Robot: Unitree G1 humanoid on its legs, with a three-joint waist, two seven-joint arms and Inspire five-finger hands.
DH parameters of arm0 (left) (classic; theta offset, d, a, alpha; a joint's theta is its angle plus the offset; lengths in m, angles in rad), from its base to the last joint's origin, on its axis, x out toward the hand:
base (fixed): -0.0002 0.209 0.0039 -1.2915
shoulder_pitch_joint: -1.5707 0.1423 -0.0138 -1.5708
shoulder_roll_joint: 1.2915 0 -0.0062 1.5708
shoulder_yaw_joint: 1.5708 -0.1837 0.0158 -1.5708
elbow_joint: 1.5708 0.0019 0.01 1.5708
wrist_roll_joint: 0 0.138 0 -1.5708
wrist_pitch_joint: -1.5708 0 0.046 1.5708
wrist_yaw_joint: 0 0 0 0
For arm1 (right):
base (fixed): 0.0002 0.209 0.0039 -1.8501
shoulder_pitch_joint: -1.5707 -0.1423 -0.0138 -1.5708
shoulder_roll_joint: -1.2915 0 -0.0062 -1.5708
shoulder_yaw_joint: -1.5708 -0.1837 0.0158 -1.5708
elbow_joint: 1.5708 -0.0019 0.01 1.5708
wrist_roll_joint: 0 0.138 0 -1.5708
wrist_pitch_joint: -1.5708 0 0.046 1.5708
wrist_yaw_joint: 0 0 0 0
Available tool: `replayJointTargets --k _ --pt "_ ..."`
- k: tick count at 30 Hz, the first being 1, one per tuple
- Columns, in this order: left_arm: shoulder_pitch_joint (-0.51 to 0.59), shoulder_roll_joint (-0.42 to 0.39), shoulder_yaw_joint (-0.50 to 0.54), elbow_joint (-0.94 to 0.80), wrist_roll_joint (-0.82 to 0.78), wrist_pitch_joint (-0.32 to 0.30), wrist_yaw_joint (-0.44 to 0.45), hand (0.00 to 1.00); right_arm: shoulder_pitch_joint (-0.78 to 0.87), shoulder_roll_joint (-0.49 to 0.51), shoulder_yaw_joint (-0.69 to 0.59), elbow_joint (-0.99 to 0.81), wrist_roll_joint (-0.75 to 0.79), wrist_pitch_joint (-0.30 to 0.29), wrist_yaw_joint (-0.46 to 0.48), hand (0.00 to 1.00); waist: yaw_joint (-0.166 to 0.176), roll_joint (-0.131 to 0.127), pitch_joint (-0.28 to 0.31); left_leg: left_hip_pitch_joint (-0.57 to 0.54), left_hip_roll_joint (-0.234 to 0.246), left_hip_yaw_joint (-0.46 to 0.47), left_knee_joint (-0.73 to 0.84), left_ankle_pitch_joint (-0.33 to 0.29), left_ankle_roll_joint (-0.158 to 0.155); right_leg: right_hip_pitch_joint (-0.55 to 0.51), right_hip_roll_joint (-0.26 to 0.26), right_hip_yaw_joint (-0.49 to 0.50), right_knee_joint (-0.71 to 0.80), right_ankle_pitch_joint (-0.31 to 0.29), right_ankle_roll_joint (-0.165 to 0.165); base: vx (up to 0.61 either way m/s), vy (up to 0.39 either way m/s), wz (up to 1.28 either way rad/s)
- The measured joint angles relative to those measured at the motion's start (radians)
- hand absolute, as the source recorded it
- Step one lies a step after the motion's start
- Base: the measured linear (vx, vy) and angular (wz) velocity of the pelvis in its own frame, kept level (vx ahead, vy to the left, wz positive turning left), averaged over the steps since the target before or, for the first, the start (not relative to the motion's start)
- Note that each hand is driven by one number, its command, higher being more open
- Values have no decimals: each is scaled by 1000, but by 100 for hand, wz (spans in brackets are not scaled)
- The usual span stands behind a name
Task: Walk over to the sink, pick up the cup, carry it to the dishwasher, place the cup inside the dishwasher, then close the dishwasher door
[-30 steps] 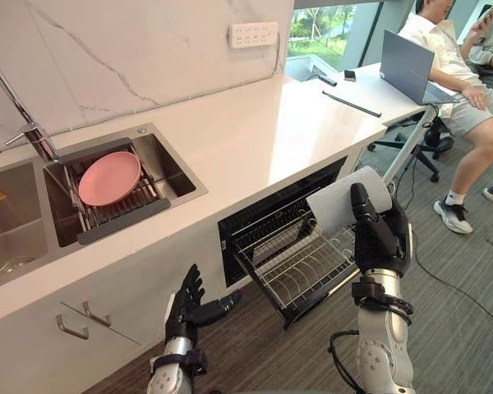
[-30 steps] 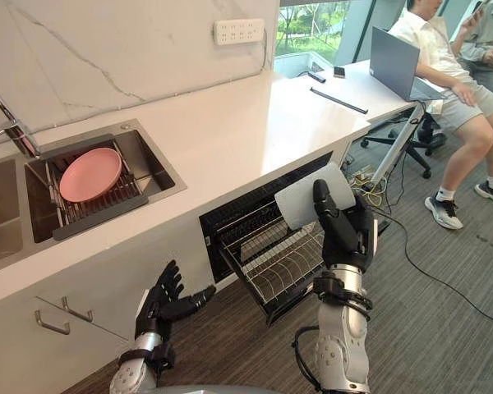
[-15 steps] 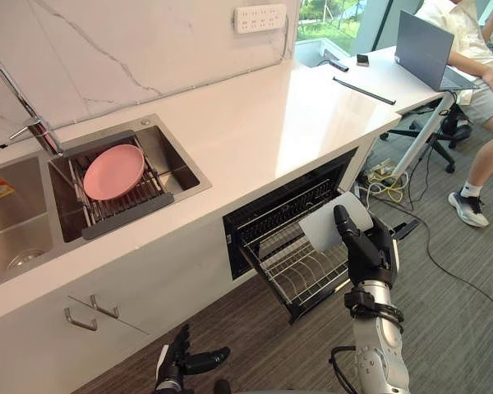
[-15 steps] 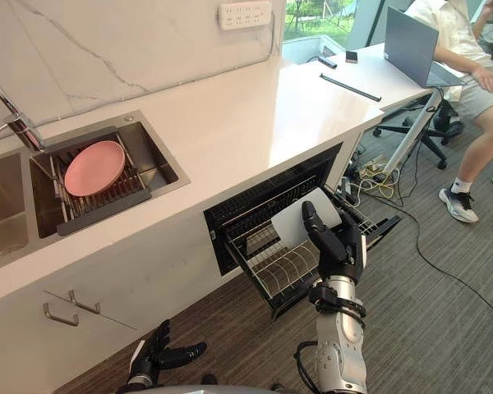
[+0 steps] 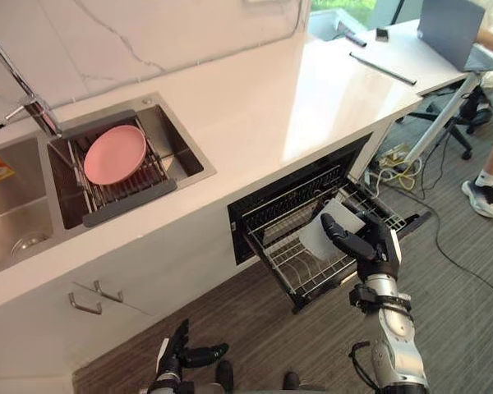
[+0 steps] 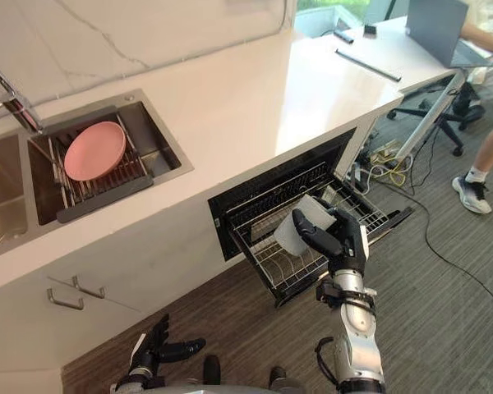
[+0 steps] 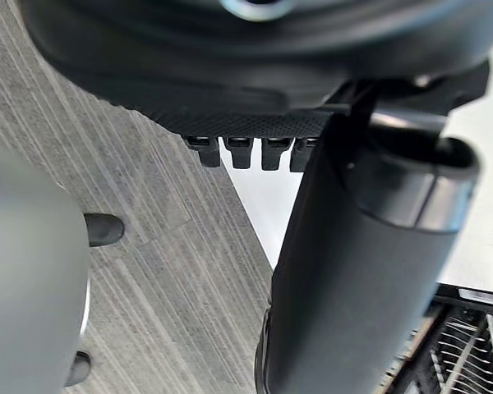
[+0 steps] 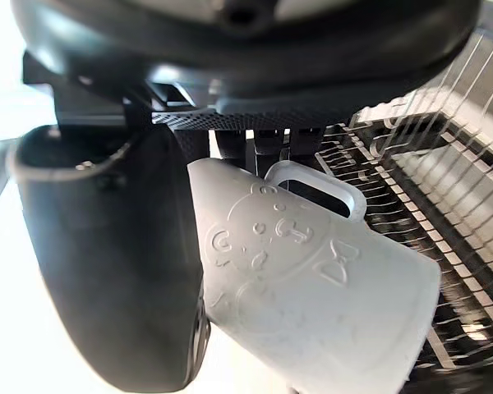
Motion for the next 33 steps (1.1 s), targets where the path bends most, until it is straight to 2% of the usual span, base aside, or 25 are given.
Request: replayJointTargets --k 5,6,8,11,17,33 --pt "-60 15 0 -9 -1 -7 2 100 -145 -83 3 36 -45 1 -18 0 4 -2 115 -149 -1 -24 173 -52 8 -140 -21 -26 180 -59 -6 -68 -8 16" --pt "-72 17 -1 -11 -2 -13 2 100 -172 -99 5 55 -52 2 -25 0 15 0 132 -180 -2 -25 218 -71 9 -167 -27 -29 220 -79 -9 -112 -5 9" --pt "-88 17 -1 -14 -1 -19 3 100 -206 -114 13 80 -55 9 -39 0 25 2 152 -220 -4 -28 271 -89 8 -200 -35 -32 263 -100 -11 -86 -4 8" --pt "-96 19 -1 -23 -3 -34 4 100 -254 -132 31 120 -76 20 -59 0 24 9 170 -282 -3 -45 339 -107 8 -247 -40 -46 321 -119 -15 -113 -8 17" --pt "-133 38 -1 -56 -10 -50 7 100 -438 -210 72 215 -106 35 -90 0 37 12 247 -373 5 -53 466 -144 8 -327 -45 -47 429 -155 -22 -99 -7 3" --pt "-196 47 -21 -47 -69 -61 47 100 -800 -384 235 593 -272 84 -101 0 78 13 276 -496 9 -82 559 -161 14 -417 -45 -72 490 -162 -25 -17 0 3"
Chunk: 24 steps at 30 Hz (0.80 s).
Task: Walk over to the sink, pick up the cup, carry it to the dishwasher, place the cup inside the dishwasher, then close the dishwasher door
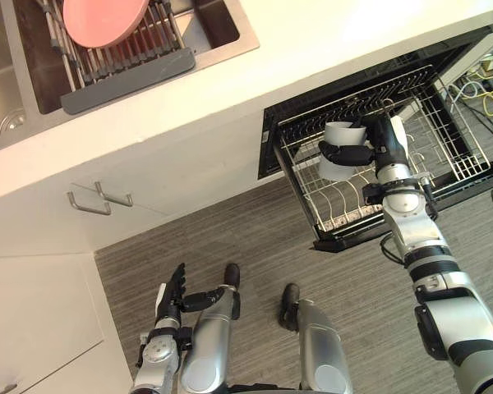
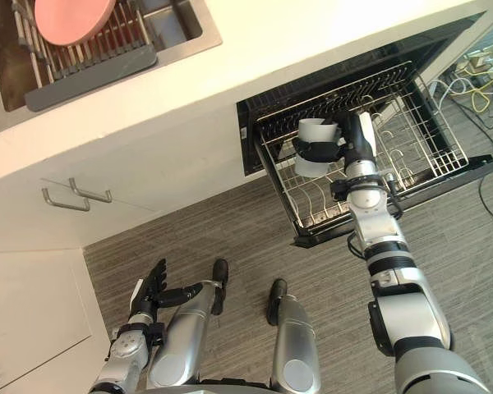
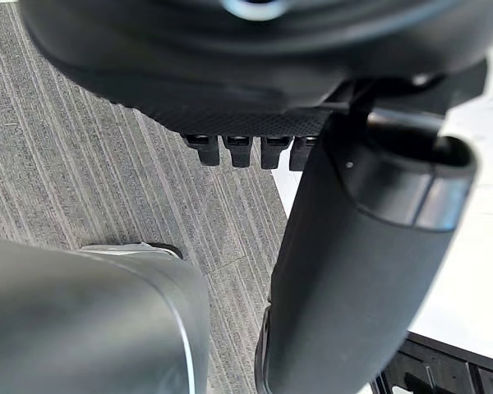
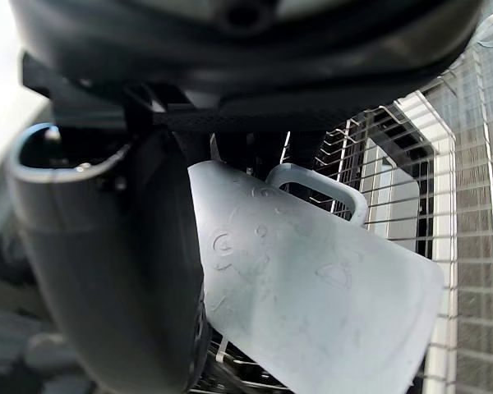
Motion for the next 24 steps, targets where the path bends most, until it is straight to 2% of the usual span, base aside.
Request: replayJointTargets --k 4,11,20,21,24 --pt "-27 -1 -2 5 -1 -6 0 100 -61 -12 32 75 -59 10 6 0 6 0 18 -26 0 -3 15 0 0 -24 -2 -3 18 -3 -1 -55 3 3" --pt "-42 -11 -20 6 -21 -8 11 100 -66 -12 52 151 -121 35 9 0 17 5 22 -50 -6 -16 26 0 0 -41 -8 -16 32 -10 -1 -5 -9 5" --pt "-75 -37 -23 28 -21 -10 18 100 -71 0 87 164 -173 39 13 0 24 6 23 -75 -11 -23 26 1 -1 -60 -17 -34 36 -12 -4 1 -3 2" --pt "-79 -37 -23 33 -21 -10 20 100 -78 0 87 175 -174 40 11 100 25 6 23 -76 -11 -23 22 1 -1 -60 -18 -35 36 -12 -4 0 0 0" --pt "-81 -37 -23 36 -21 -10 20 100 -79 2 85 176 -174 43 5 100 25 5 22 -76 -14 -22 17 3 -1 -60 -21 -37 35 -12 -4 0 0 0"
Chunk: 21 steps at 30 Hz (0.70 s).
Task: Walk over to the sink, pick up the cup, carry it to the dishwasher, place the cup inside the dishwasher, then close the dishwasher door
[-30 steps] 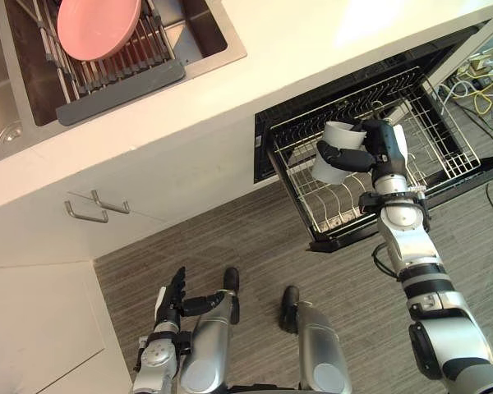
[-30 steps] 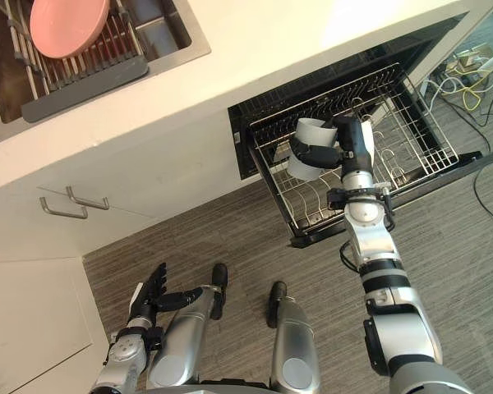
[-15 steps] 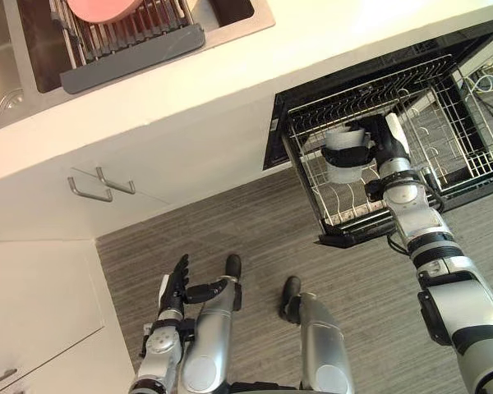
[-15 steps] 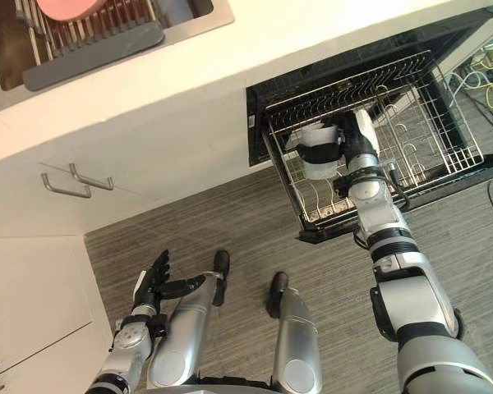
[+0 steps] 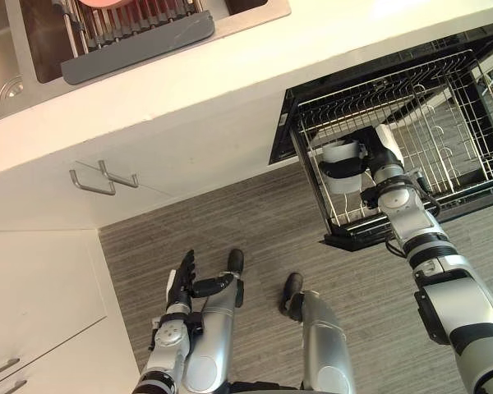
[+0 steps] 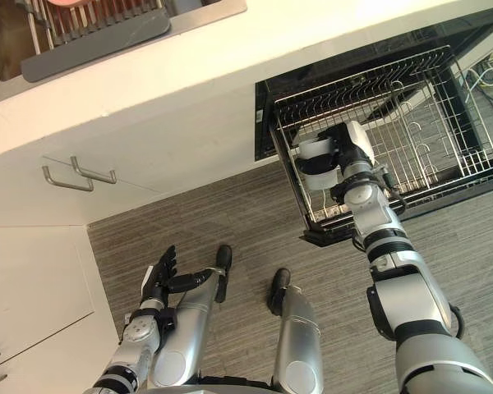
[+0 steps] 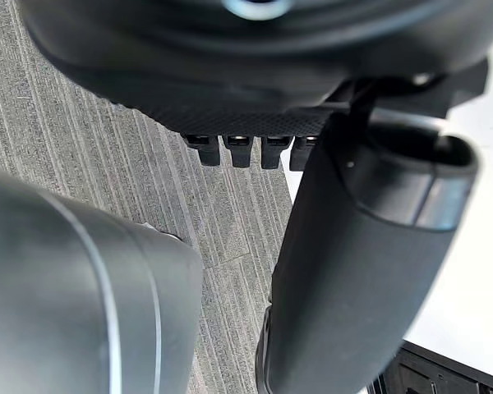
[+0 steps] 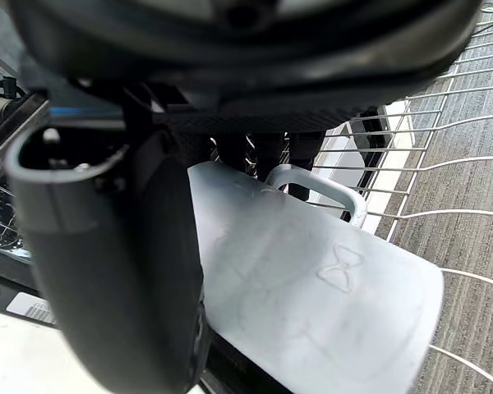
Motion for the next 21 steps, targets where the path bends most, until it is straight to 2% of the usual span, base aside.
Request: replayJointTargets --k 13,21 --pt "-8 -1 -17 2 -9 0 20 100 7 52 -45 -18 10 7 -21 100 0 0 0 14 -5 -1 -30 23 -8 -1 -6 -1 -1 1 -1 -2 0 1" --pt "-8 2 -17 22 -9 3 18 100 101 69 -63 -213 15 7 -26 100 -8 -3 -2 73 -7 3 -76 41 -10 40 -6 7 -26 10 -1 -3 0 -1"
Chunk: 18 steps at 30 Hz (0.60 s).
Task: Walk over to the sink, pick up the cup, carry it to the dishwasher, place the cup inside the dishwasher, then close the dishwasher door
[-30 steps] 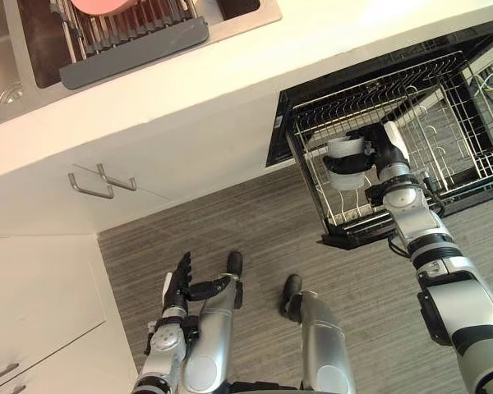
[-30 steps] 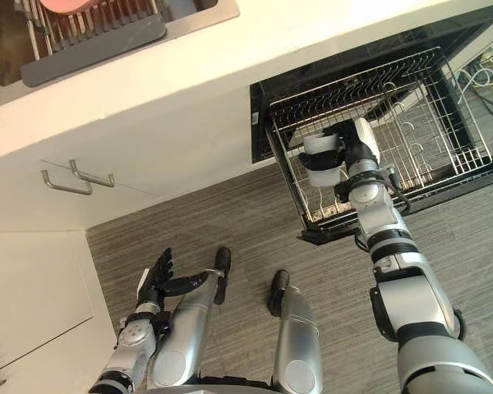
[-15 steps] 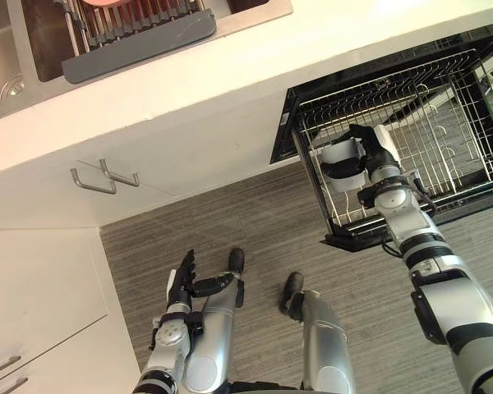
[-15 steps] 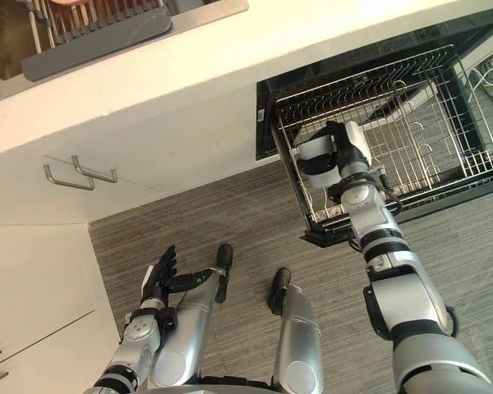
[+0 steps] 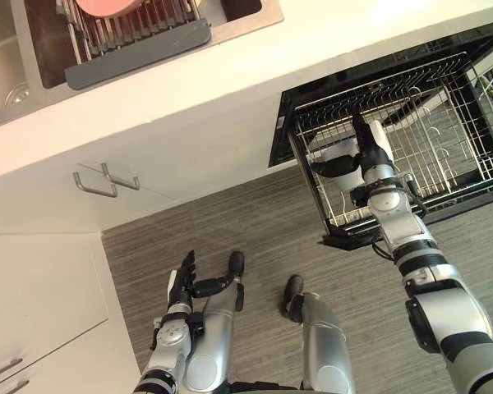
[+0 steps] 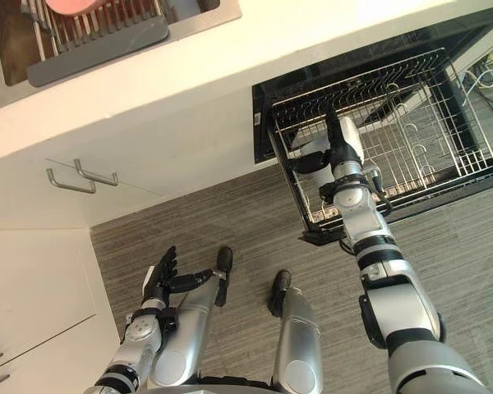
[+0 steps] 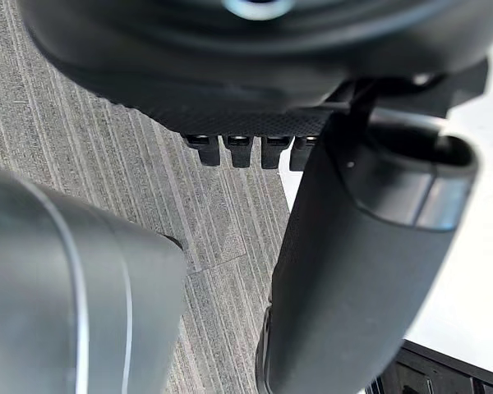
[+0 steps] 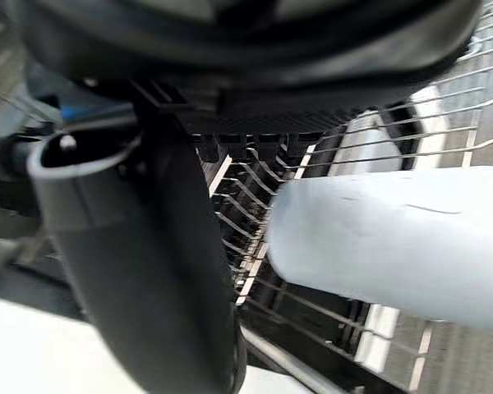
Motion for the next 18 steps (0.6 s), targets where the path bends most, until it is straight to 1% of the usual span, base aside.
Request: replayJointTargets --k 3,5,7,11,13,14,16,18 --pt "2 1 0 8 0 4 -1 100 38 7 -3 -61 0 -3 0 100 -4 -3 0 36 -1 3 -40 17 -1 25 1 1 -19 7 -2 -2 -7 -1" --pt "7 8 0 8 0 5 -1 100 73 19 -5 -112 -1 -4 0 100 -9 -15 4 63 -1 10 -64 25 -3 41 1 7 -32 9 -3 2 -24 -7" --pt "14 21 0 8 0 17 -2 100 147 58 -31 -200 -1 -6 1 100 -16 -32 3 104 3 18 -96 32 -6 73 7 14 -51 15 -4 22 -25 -11" --pt "30 22 0 10 3 22 -4 100 274 107 -48 -316 -1 -10 1 100 -27 -47 -3 185 8 39 -154 41 -6 139 18 31 -107 31 0 43 4 -18" --pt "39 30 0 15 5 25 -6 100 360 157 -67 -392 -1 -19 2 100 -38 -65 -17 214 13 47 -193 51 -6 164 28 37 -146 47 0 58 12 -13" --pt "43 40 0 25 21 33 -9 100 413 191 -74 -435 -1 -22 2 100 -48 -79 -26 234 15 49 -218 58 -7 183 33 37 -173 55 1 86 4 -8" --pt "43 44 0 45 44 43 -21 100 492 227 -80 -491 -1 -27 4 100 -58 -95 -39 272 15 52 -249 62 -8 221 37 38 -207 62 4 102 4 -6" --pt "53 44 0 74 61 58 -25 100 609 285 -98 -570 -4 -34 6 100 -72 -106 -81 316 15 57 -287 63 -8 268 44 39 -260 74 9 130 8 -7"
